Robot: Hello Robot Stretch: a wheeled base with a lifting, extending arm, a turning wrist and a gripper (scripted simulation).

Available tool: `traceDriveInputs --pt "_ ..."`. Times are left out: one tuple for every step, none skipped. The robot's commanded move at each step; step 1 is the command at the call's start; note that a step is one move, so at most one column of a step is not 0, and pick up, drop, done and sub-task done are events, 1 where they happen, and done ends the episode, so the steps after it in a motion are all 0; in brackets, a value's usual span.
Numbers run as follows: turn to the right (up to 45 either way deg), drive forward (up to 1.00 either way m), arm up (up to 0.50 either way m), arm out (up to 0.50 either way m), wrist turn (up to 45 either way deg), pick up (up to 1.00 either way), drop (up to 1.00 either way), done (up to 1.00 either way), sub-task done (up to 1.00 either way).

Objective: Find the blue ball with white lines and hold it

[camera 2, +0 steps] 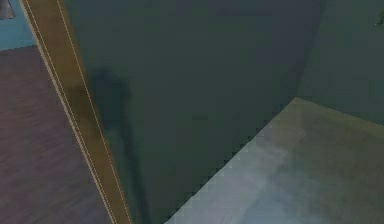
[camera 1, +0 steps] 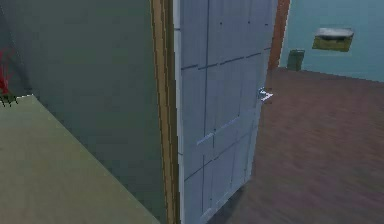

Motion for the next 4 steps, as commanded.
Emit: traceDriveInputs --pt "6.0 0.00 0.00 0.00 0.0 0.00 0.00 0.00 0.00" --pt "0.0 0.40 0.00 0.00 0.0 0.00 0.00 0.00 0.00" --pt "39.0 0.00 0.00 0.00 0.0 0.00 0.00 0.00 0.00" --pt "0.0 1.00 0.00 0.00 0.0 0.00 0.00 0.00 0.00"
